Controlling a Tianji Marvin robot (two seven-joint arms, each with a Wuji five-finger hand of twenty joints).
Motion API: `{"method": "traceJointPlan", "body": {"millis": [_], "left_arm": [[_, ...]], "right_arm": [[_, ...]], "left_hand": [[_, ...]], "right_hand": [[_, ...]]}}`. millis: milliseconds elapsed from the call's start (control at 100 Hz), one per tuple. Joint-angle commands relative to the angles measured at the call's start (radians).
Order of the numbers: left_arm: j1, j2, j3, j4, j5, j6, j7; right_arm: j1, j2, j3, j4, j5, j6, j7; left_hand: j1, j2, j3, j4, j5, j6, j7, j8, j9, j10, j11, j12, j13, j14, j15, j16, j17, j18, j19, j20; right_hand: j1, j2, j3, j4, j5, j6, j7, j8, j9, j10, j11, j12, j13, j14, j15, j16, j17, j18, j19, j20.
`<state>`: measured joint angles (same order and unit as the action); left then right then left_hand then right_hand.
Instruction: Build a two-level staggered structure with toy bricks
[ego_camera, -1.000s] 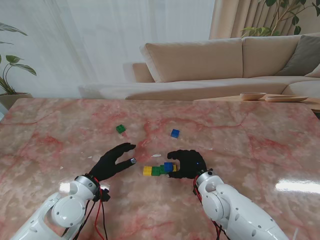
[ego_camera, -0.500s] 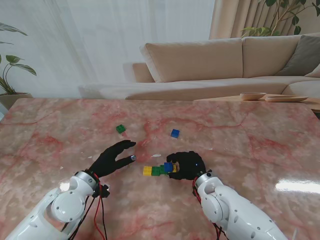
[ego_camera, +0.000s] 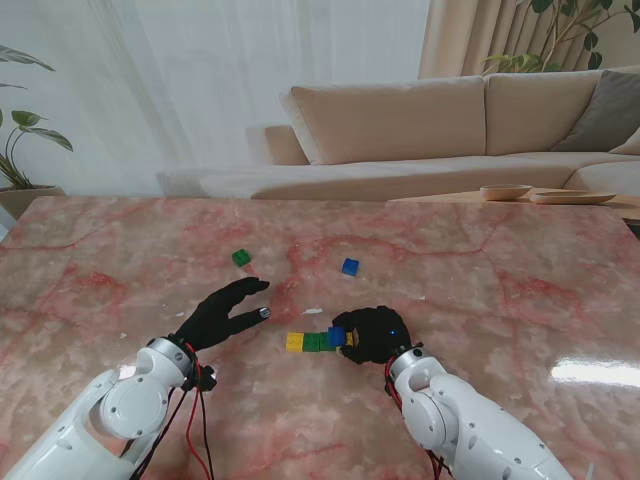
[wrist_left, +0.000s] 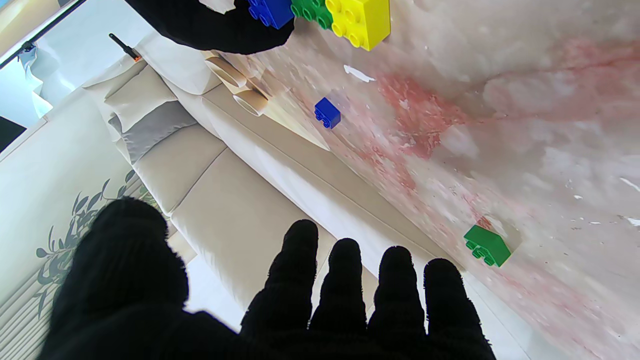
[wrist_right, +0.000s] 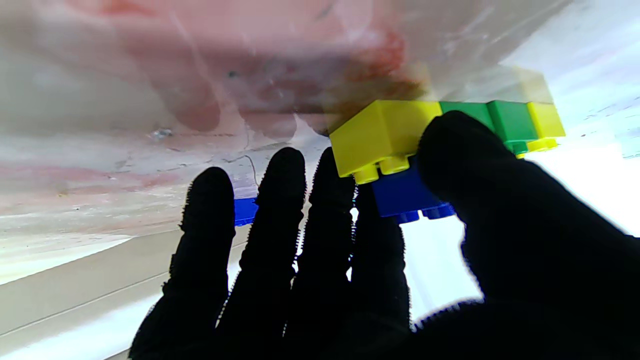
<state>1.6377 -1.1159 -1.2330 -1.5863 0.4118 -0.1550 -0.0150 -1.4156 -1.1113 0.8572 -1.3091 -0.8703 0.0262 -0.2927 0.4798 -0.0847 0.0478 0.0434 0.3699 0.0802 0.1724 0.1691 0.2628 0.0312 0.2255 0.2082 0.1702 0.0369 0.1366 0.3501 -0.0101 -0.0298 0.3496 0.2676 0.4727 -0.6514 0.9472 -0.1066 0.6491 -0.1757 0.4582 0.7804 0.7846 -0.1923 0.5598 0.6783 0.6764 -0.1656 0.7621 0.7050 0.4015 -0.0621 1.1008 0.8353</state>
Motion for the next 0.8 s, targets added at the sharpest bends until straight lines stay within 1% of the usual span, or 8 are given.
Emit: {"method": "traceJointPlan", "body": {"millis": [0,270,410,590,760,790], "left_arm": [[0.006,0.001,0.000,0.000,0.002,0.005,0.001],[-0.001,0.004,-0.006,-0.002,0.008,0.006,-0.011],[-0.023,0.008,-0.012,0.002,0.020,0.008,-0.027],[-0.084,0.012,-0.012,0.022,0.032,0.028,-0.053],[-0.177,0.018,-0.003,0.067,0.042,0.052,-0.097],[-0.196,0.019,0.001,0.079,0.046,0.056,-0.104]], "right_arm": [[-0.012,0.000,0.001,-0.001,0.002,0.000,0.013],[-0.010,-0.001,-0.001,0.004,0.003,-0.006,0.007],[-0.012,0.001,0.002,-0.001,0.001,-0.008,0.016],[-0.010,-0.002,0.000,0.004,0.005,-0.002,0.011],[-0.003,-0.005,-0.008,0.011,0.010,0.003,0.003],[-0.002,-0.005,-0.009,0.012,0.011,0.005,0.002]], "left_hand": [[0.013,0.021,0.016,-0.007,0.010,-0.020,0.006,0.010,-0.010,-0.026,-0.011,-0.004,0.012,-0.051,-0.027,-0.013,-0.005,-0.050,-0.040,0.010],[0.016,0.020,0.018,-0.007,0.011,-0.020,0.007,0.010,-0.011,-0.028,-0.011,-0.004,0.010,-0.050,-0.027,-0.013,-0.004,-0.050,-0.042,0.012],[0.023,0.017,0.022,-0.007,0.011,-0.022,0.009,0.011,-0.012,-0.028,-0.009,-0.003,0.011,-0.050,-0.025,-0.012,-0.001,-0.049,-0.037,0.016],[0.038,0.000,0.033,-0.007,0.018,-0.021,0.018,0.014,-0.013,-0.029,-0.004,0.000,0.011,-0.050,-0.022,-0.010,0.002,-0.050,-0.025,0.021],[0.058,-0.025,0.054,-0.007,0.022,-0.025,0.032,0.017,-0.014,-0.031,0.004,0.004,0.013,-0.050,-0.015,-0.007,0.004,-0.054,-0.008,0.026],[0.052,-0.041,0.092,-0.015,0.019,-0.025,0.051,0.019,-0.014,-0.033,0.010,0.008,0.014,-0.051,-0.009,-0.004,-0.002,-0.056,0.014,0.029]], "right_hand": [[-0.030,-0.014,0.031,-0.045,0.031,-0.035,0.019,0.011,0.017,-0.034,0.006,0.021,0.035,-0.035,0.015,0.015,0.006,-0.003,0.034,0.015],[-0.028,-0.009,0.029,-0.045,0.033,-0.038,0.023,0.007,0.020,-0.035,0.001,0.024,0.034,-0.036,0.014,0.017,0.002,-0.001,0.033,0.013],[-0.031,-0.004,0.029,-0.045,0.031,-0.036,0.021,0.003,0.016,-0.033,-0.005,0.022,0.033,-0.034,0.012,0.017,-0.001,0.001,0.030,0.011],[-0.035,-0.003,0.024,-0.045,0.027,-0.033,0.021,0.000,0.014,-0.030,-0.005,0.023,0.032,-0.034,0.015,0.020,0.000,-0.001,0.034,0.012],[-0.035,0.000,0.019,-0.044,0.029,-0.032,0.024,-0.001,0.016,-0.028,-0.002,0.024,0.034,-0.034,0.019,0.022,0.001,-0.001,0.036,0.013],[-0.036,0.000,0.018,-0.043,0.029,-0.032,0.024,-0.002,0.015,-0.028,-0.002,0.024,0.033,-0.033,0.019,0.022,0.001,-0.001,0.036,0.013]]}}
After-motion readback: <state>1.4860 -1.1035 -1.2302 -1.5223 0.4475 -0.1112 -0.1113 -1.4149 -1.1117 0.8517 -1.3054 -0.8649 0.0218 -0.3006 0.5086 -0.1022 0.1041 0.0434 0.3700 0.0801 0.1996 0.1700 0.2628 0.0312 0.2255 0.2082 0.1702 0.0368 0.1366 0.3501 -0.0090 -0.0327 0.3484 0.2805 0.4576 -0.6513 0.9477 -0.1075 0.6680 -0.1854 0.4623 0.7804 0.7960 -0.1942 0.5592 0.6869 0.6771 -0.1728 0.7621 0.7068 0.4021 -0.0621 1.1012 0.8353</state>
